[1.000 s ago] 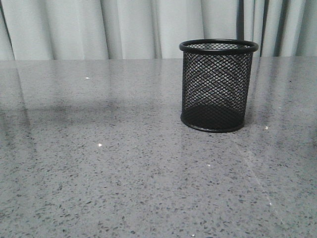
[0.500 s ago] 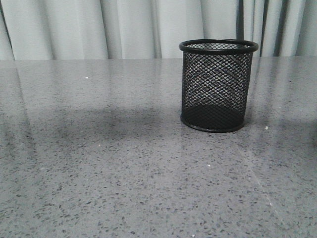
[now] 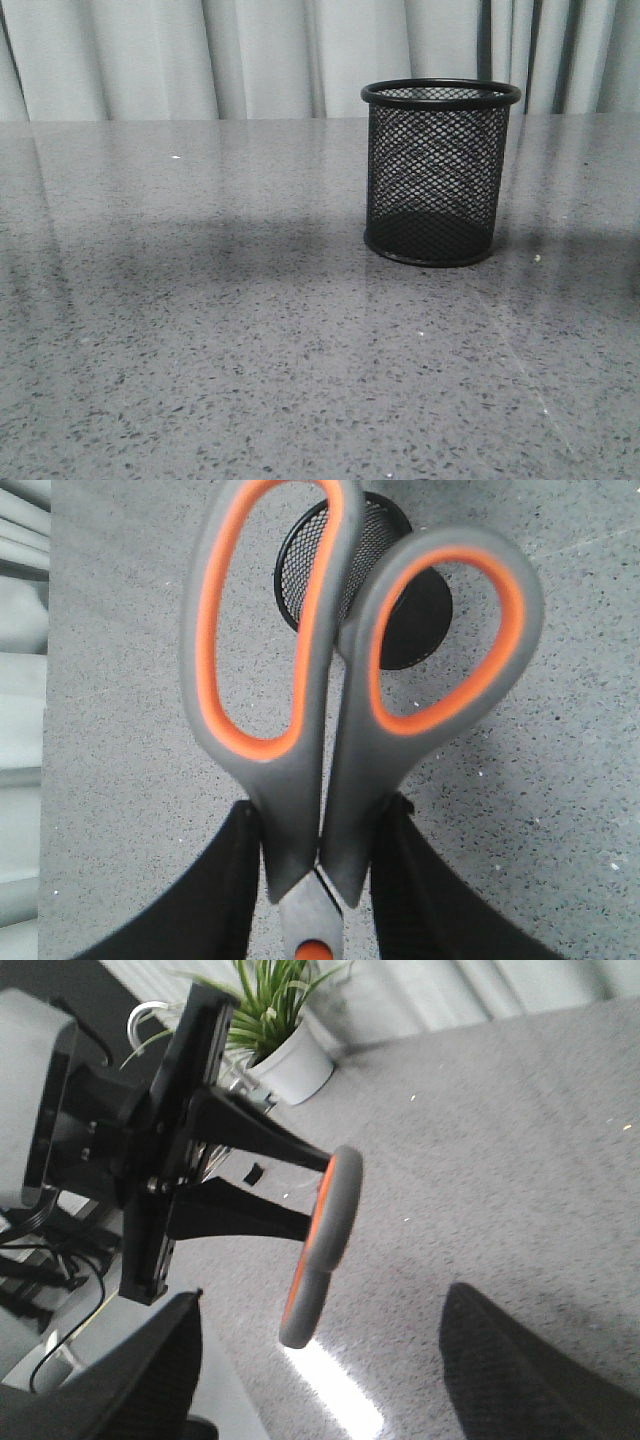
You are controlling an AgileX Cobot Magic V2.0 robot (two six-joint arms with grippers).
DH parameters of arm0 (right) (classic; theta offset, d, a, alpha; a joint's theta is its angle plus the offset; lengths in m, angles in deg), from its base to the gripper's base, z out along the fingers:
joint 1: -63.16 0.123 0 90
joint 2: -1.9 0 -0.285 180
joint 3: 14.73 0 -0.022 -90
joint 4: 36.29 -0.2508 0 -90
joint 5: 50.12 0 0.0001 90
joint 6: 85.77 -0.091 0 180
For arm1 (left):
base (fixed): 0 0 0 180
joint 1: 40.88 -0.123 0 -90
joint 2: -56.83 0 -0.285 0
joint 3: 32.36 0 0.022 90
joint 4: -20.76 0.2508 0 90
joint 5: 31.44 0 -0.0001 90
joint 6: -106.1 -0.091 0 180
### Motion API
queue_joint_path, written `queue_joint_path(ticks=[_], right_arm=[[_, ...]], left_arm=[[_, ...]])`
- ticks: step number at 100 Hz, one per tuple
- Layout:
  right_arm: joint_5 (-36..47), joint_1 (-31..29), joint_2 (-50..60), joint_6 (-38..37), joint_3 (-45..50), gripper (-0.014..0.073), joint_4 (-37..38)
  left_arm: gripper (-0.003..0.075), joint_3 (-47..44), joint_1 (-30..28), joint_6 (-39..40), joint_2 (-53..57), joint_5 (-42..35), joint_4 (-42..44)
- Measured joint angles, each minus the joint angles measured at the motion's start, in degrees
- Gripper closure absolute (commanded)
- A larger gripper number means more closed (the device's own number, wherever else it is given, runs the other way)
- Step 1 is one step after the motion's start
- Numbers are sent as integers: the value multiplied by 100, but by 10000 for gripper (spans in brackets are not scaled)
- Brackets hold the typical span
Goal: Put scissors into bucket
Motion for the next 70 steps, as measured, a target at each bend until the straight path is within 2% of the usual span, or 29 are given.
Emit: queue_joint_path(ticks=[29, 56, 62, 70], right_arm=[[673, 1133, -736, 109, -257, 137, 21], [980, 1451, -1242, 193, -646, 139, 1], [1035, 1460, -1289, 193, -689, 170, 1], [1055, 1460, -1347, 206, -710, 275, -3]], left_arm=[[713, 0, 0, 0, 0, 0, 0], [713, 0, 0, 0, 0, 0, 8], [713, 0, 0, 0, 0, 0, 8], [712, 0, 0, 0, 0, 0, 8]])
